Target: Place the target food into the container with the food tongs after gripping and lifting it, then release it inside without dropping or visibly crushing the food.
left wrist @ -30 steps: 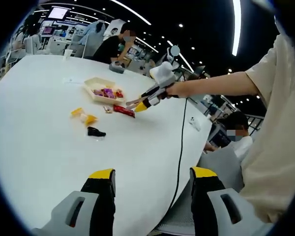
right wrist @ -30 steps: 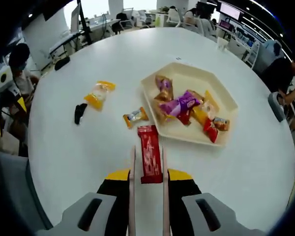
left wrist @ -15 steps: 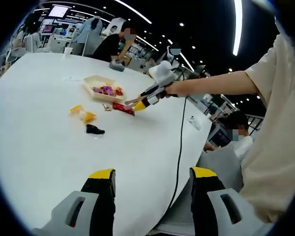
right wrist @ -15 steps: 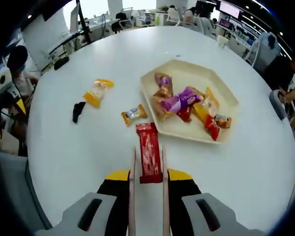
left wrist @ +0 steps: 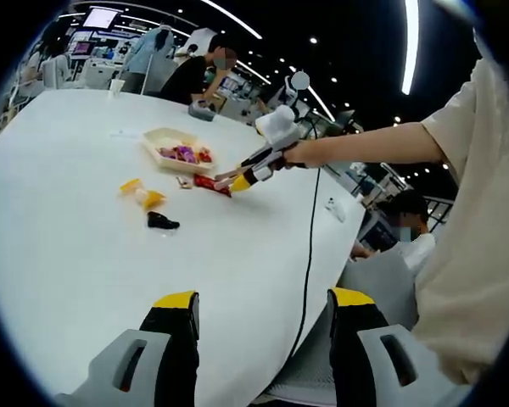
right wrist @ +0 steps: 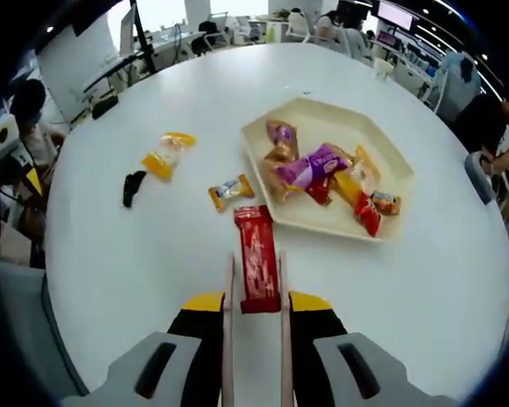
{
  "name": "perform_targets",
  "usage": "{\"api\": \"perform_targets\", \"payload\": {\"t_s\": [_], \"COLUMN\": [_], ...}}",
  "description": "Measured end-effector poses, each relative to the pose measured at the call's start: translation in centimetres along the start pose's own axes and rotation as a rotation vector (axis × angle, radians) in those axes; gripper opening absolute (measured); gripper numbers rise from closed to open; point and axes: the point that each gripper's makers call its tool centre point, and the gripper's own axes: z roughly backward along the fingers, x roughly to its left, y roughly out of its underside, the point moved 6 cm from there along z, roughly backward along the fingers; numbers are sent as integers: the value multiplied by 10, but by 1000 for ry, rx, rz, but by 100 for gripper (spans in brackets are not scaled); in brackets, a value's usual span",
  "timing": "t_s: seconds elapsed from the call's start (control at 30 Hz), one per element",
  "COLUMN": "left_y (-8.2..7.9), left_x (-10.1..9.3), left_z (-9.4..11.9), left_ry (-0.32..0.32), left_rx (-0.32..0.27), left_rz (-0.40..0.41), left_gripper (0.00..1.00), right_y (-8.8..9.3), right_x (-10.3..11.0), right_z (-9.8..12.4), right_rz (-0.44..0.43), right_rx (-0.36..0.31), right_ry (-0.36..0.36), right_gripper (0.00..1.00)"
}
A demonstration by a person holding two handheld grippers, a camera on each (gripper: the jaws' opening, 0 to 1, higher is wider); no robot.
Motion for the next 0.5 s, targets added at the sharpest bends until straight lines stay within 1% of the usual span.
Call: {"api": "perform_targets", "payload": {"t_s": [0.27,0.5], "left_y": [0,-1], "left_x": [0,-1], "left_z": [1,0], "left_ry": [-5,-3], "left_rx": [-3,-6], "left_rz": [4,4], "left_gripper": [60,60], "right_y": [0,-1], "right_x": [0,3], "right_z": [-1,-2], "right_rz": [6,11], "right_rx": [7,19], "right_ry": [9,1], "right_gripper": [25,24]}}
